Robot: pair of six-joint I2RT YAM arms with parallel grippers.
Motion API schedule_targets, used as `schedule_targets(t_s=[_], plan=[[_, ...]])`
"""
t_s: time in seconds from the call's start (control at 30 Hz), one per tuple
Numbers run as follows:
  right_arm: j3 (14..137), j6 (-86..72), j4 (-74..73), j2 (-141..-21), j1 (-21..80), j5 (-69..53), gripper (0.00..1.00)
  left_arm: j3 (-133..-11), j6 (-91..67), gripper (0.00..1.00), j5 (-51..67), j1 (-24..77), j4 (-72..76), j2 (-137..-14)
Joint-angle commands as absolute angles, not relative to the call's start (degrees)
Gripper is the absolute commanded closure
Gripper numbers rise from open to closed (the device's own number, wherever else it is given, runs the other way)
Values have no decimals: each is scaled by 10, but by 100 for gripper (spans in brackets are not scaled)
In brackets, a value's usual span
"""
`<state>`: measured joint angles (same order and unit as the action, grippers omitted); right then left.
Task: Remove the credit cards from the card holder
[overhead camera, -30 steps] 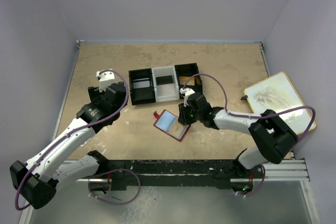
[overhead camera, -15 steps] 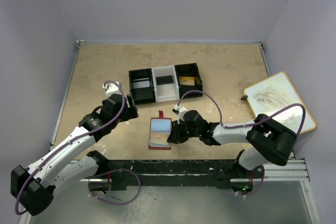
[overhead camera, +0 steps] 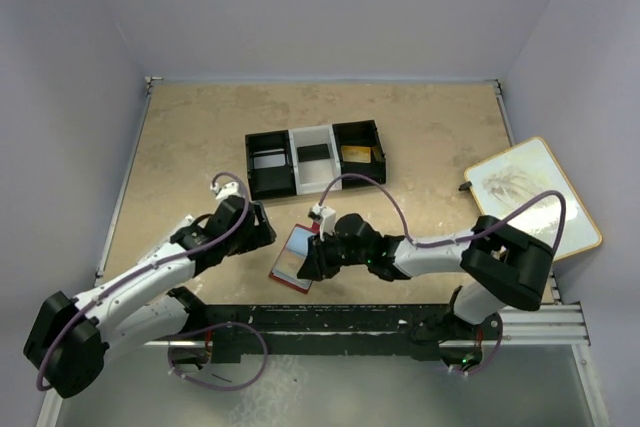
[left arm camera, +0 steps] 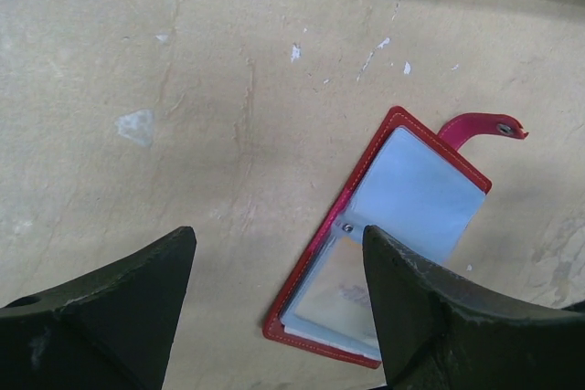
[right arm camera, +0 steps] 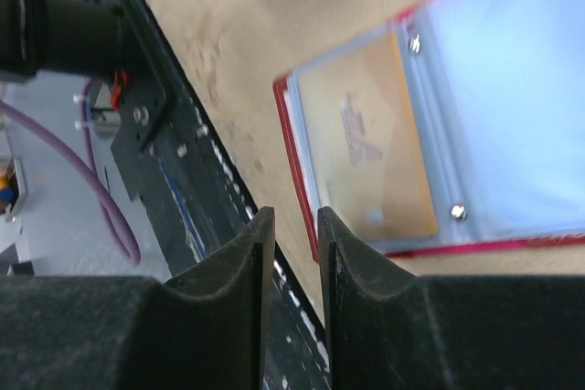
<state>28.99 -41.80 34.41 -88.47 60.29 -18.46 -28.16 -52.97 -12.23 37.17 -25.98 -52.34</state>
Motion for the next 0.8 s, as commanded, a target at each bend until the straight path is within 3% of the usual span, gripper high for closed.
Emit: schedule_targets(t_s=[0.0, 0.23, 0.4, 0.6, 0.77], plan=[[348, -379, 245, -839, 587, -79, 71, -270, -525, 29, -66, 380, -115, -592], [271, -437, 164, -705, 543, 74, 65, -322, -518, 31, -69, 444, -27, -742], [221, -436, 147, -624, 518, 81, 58, -371, -499, 33, -88, 481, -10, -845], [191, -465, 131, -587, 506, 86, 58, -450, -460, 38, -22, 484, 42, -944], [156, -471, 182, -532, 504, 40, 59, -507, -429, 40, -59, 513, 6, -935]])
